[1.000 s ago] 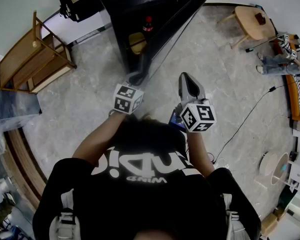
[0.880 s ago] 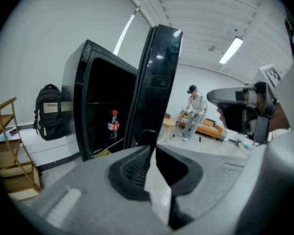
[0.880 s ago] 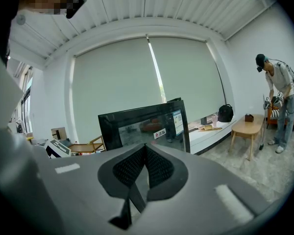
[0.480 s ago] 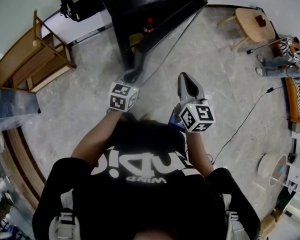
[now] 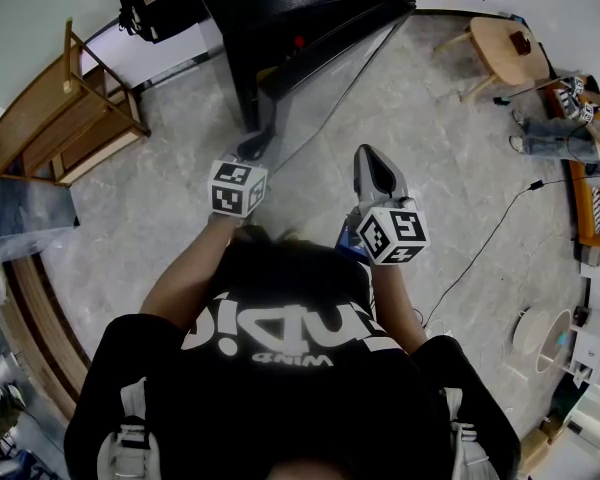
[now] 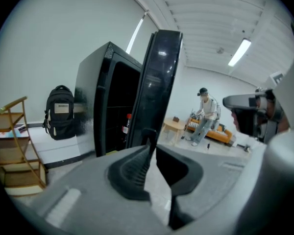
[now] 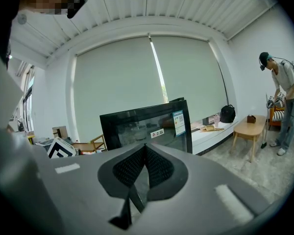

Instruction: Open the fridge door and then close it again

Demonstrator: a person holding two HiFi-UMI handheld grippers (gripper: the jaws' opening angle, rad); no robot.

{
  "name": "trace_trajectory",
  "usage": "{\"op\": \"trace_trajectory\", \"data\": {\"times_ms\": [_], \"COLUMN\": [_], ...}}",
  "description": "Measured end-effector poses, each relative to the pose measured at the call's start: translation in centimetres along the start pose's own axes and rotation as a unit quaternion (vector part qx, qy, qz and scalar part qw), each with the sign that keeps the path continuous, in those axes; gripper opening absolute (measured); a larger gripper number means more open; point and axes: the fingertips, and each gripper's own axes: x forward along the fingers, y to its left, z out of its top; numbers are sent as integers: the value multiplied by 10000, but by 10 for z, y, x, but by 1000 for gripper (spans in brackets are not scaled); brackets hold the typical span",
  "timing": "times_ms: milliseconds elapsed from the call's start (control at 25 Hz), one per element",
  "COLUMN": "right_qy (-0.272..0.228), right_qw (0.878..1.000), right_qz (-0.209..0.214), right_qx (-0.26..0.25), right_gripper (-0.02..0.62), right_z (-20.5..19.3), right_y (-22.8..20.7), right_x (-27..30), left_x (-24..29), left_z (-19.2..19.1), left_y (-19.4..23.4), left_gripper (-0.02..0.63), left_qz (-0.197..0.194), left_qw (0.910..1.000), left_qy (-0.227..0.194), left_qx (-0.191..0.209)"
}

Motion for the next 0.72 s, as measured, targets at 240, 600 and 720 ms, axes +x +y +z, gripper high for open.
{"op": "trace_trajectory", "data": {"times_ms": [240,600,720], "right_qy": [16,47,61], "right_qw": [10000,10000,10000], "right_qz": [-6,3,-1], "right_qx": [3,10,14], "right_gripper": [-2,-2,-2], "right_z": [0,1,0], "right_y": [-1,0,0], "right_x": [5,12,14], "left_x": [3,5,6], "left_z": [3,11,13], "left_y": [12,32,40], "left_gripper": [41,43,44], "left_qz": [58,219,283], "left_qw": [10000,9996,9994], "left_qy": [-13,-66,-107], "left_qx": [-24,-141,-185]}}
